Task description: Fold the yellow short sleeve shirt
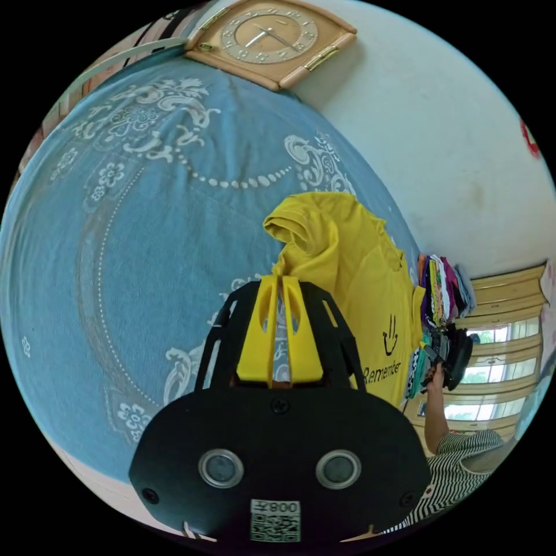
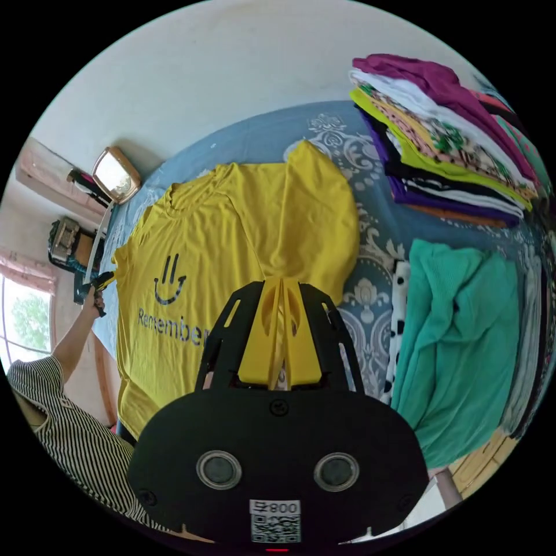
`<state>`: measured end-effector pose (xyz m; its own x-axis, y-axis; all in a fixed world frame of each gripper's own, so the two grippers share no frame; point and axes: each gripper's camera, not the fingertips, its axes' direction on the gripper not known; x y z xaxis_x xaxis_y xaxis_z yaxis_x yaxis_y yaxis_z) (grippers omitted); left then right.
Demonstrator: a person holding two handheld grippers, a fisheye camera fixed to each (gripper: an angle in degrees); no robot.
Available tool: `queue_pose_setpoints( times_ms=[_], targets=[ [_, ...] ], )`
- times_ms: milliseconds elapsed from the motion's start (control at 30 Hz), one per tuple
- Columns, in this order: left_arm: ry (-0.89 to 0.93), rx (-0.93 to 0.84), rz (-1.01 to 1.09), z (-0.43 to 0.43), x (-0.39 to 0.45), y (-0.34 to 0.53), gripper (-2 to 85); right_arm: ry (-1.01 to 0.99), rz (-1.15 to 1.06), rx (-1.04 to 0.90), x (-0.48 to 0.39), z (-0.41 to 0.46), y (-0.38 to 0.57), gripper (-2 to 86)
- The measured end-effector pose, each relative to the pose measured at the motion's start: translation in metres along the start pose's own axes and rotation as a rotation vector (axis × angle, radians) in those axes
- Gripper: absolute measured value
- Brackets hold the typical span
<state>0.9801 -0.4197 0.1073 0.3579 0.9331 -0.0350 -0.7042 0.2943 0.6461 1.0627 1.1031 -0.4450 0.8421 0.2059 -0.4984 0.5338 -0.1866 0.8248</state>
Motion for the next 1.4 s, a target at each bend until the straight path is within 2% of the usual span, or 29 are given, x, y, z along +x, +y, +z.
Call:
queue_pose_setpoints(
  times_ms=[200,267,367,633,700,767,867,900,1000,1167,1300,1400],
  targets=[
    [0.005,0.219,-0.018,-0.103,-0.005,0.053,1.1,0.036,0.107,0.021,0.042,-0.023,0.040,0.8],
    [-0.032,0.206,-0.047,-0.115,-0.025,0.075,0.9,0.038,0.156,0.027,0.059,-0.026,0.050,1.7],
    [0.040,0.138,-0.149,-0.096,-0.054,0.092,1.0,0.035,0.205,0.028,0.074,-0.027,0.054,3.4],
    [-0.040,0.126,-0.155,-0.099,-0.047,0.112,1.8,-0.042,0.281,0.065,0.098,-0.027,0.058,1.9],
    [-0.070,0.150,-0.158,-0.111,-0.044,0.121,2.0,-0.085,0.207,0.096,0.076,-0.029,0.056,1.1],
    [-0.124,0.183,-0.168,-0.126,-0.037,0.138,2.1,-0.050,-0.023,0.110,0.012,-0.030,0.052,0.5],
    [-0.132,0.187,-0.148,-0.132,-0.022,0.155,2.3,0.048,-0.258,-0.014,-0.060,-0.002,0.059,0.2],
    [-0.132,0.185,-0.143,-0.132,-0.019,0.157,2.3,0.065,-0.274,-0.032,-0.066,0.002,0.062,0.2],
    [-0.115,0.179,-0.094,-0.132,0.000,0.164,2.8,0.110,-0.157,0.080,-0.046,-0.024,0.081,0.7],
    [-0.120,0.247,0.027,-0.134,0.047,0.171,3.8,0.011,0.211,0.231,0.071,-0.070,0.099,6.0],
    [-0.051,0.197,0.127,-0.104,0.089,0.173,3.5,-0.075,0.295,0.179,0.095,-0.045,0.090,6.2],
    [-0.008,0.158,0.207,-0.079,0.126,0.174,3.1,-0.079,0.254,0.169,0.076,-0.038,0.086,3.6]
  ],
)
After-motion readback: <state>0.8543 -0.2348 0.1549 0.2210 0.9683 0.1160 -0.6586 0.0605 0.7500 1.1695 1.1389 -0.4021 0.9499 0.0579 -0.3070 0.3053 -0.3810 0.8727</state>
